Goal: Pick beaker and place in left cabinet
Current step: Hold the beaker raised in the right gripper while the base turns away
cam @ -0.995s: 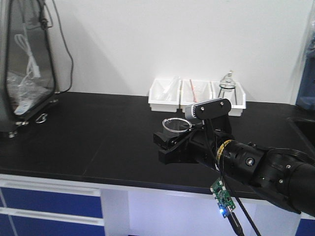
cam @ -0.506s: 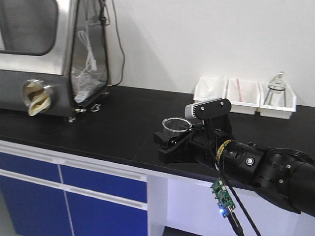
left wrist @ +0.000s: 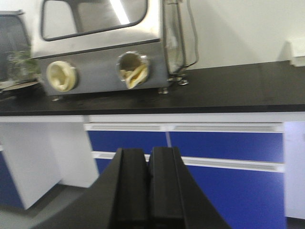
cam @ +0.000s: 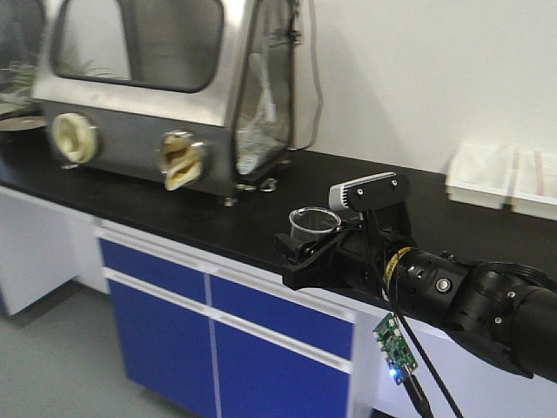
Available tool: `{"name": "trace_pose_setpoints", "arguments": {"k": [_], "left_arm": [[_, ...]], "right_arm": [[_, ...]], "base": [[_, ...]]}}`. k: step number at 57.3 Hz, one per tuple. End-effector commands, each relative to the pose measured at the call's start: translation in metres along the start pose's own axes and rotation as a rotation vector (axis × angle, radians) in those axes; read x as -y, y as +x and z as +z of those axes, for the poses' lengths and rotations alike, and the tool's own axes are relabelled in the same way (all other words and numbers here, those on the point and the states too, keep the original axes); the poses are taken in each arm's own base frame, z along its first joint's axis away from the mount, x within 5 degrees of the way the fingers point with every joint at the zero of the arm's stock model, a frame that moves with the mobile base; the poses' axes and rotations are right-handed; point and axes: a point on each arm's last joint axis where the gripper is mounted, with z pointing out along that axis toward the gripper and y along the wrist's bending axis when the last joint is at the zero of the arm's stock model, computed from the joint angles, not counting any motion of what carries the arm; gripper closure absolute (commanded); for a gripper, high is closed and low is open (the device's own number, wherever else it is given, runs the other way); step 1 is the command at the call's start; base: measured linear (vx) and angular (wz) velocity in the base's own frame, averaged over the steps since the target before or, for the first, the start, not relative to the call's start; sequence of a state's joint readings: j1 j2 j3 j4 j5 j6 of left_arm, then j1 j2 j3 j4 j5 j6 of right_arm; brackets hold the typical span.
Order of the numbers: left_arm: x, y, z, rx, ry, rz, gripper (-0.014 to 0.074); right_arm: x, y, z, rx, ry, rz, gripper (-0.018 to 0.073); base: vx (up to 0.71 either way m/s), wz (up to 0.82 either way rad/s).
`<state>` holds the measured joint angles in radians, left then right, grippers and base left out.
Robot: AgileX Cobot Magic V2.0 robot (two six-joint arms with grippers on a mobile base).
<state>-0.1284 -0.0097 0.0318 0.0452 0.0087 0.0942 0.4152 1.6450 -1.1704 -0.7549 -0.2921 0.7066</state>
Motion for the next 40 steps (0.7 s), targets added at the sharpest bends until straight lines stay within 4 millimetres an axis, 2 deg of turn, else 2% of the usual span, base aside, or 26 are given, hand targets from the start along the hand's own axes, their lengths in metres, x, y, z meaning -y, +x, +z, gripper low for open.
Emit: {"name": "trace_pose_setpoints", "arguments": {"k": [1,40], "left_arm": [[-0.0001,-0.0034,-0.0013,0.086,-0.008,-0.006,0.0595],[-0.0001,-0.0034,-0.0013,0.086,-0.008,-0.006,0.0595]], "right_arm": [[-0.0036,-0.0293,-0.0116,0.121,-0.033,-0.004,0.0561],[-0.0036,-0.0292,-0.0115,0.12,-0.032,-0.004,0.0561]], "base": [[0.01,0.56],[0.11,0.58]]}}
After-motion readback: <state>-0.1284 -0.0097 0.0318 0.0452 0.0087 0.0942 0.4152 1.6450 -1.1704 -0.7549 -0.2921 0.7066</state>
